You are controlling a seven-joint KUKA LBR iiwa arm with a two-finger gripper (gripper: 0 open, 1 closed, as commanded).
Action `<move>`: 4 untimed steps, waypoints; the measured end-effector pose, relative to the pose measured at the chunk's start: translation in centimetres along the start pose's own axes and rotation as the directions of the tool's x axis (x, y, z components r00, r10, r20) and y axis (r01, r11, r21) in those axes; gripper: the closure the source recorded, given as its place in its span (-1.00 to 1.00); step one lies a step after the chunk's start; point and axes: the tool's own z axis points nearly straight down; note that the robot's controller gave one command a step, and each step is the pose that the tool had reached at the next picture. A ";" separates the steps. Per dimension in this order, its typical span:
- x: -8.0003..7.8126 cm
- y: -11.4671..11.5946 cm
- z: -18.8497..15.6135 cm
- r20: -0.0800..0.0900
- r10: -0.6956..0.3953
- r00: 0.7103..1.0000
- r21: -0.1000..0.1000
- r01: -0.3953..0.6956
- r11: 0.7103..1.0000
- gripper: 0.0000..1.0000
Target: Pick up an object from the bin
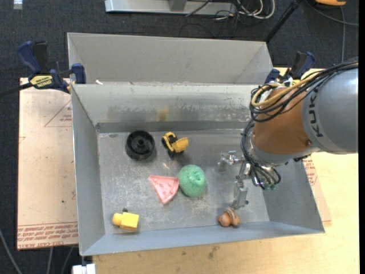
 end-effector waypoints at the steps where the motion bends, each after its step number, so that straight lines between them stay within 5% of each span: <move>1: -2.9 2.3 -0.2 0.004 -0.103 0.995 0.002 0.103 0.995 -1.00; 2: -4.3 3.5 0.2 0.007 0.144 0.989 0.000 -0.144 0.990 -1.00; 3: -4.7 6.6 0.6 0.006 -0.019 1.000 0.002 0.019 1.000 -1.00; 4: -3.2 9.8 0.9 0.004 -0.157 0.988 0.001 0.157 0.988 1.00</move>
Offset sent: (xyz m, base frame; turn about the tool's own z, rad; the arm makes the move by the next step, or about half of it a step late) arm 0.0472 0.0432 -0.0096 0.0183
